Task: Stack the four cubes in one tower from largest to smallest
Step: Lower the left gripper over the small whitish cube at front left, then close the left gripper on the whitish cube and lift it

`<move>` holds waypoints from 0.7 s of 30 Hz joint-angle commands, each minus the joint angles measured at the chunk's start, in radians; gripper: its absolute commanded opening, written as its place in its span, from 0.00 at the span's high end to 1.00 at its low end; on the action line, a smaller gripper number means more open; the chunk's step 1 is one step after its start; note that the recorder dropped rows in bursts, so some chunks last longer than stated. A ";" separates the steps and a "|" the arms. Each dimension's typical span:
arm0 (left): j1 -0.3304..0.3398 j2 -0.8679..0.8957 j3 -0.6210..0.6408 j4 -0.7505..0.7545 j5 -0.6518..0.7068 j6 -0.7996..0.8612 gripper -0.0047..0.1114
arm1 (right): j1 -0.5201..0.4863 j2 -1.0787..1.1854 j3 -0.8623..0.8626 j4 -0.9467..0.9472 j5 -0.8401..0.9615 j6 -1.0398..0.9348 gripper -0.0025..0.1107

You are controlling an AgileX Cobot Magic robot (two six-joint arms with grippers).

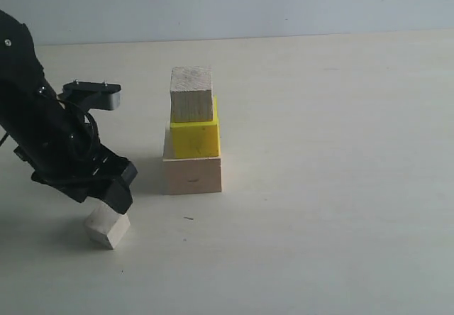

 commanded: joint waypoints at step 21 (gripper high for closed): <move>-0.041 0.100 0.002 0.024 -0.027 0.018 0.37 | -0.005 -0.001 0.003 -0.011 0.004 -0.010 0.98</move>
